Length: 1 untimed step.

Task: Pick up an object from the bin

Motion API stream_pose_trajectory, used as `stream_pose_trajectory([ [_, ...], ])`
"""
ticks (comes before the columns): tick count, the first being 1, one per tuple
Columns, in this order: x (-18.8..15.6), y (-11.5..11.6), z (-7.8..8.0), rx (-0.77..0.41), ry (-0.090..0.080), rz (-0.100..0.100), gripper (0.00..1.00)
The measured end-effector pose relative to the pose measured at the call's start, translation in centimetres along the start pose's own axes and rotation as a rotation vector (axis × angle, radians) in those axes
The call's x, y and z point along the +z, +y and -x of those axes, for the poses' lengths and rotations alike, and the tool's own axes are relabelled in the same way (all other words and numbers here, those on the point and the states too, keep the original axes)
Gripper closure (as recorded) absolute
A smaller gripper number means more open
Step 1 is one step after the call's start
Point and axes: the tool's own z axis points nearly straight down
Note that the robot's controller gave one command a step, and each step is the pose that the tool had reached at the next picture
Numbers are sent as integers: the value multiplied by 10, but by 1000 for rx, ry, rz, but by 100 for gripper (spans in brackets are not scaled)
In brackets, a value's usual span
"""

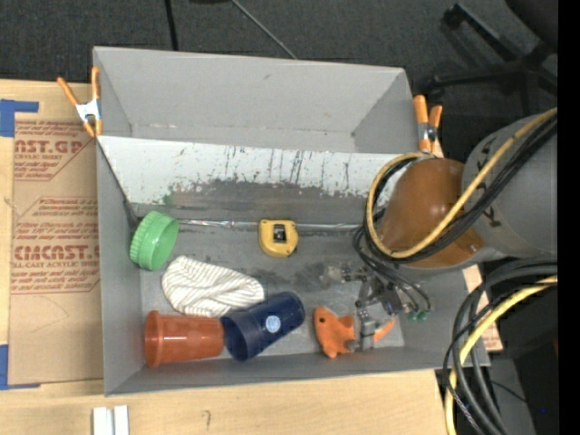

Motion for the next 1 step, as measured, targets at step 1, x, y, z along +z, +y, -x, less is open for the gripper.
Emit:
stream_pose_trajectory([
  [1, 16, 0, 1, 97, -3, 1, 0],
])
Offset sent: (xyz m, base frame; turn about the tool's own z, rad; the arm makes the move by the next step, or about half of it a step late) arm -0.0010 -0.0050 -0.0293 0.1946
